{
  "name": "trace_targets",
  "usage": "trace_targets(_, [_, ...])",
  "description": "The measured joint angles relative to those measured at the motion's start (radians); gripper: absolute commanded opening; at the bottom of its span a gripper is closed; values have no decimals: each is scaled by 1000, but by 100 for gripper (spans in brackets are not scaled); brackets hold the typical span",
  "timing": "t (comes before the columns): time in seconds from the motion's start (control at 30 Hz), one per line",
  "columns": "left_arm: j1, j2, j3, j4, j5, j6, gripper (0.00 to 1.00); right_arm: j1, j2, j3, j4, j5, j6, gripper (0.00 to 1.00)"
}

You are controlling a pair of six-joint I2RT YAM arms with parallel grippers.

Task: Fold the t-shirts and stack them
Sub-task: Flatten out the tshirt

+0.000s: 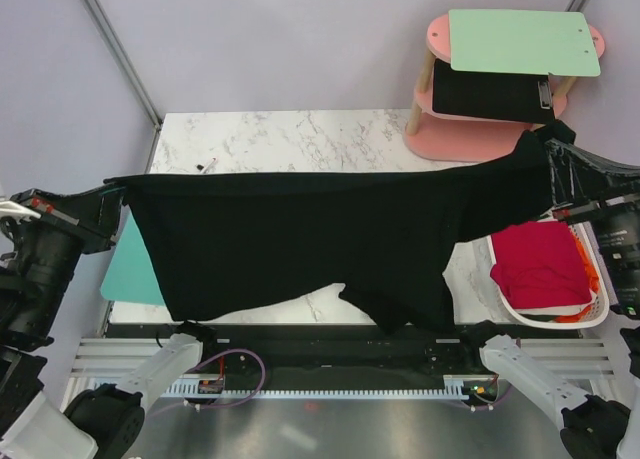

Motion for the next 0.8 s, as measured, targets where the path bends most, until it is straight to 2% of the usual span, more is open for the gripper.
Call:
trace_targets(0.23, [0,6,93,-42,35,1,2,0,6,140,-35,-13,1,0])
trace_targets(0.4, [0,10,71,-48,31,4,2,0,21,175,-36,7,1,0])
trace_targets(0.53, [0,31,-21,-40,-1,18,2,0,68,139,-21,52,-7,0])
trace_targets(0.63, [0,72,-147,-11,-49,31,2,0,135,76,-11,95,-21,0])
trace_targets(0.8, [4,243,-307,49,-105,60,2,-1,324,-65,13,188,-44,0])
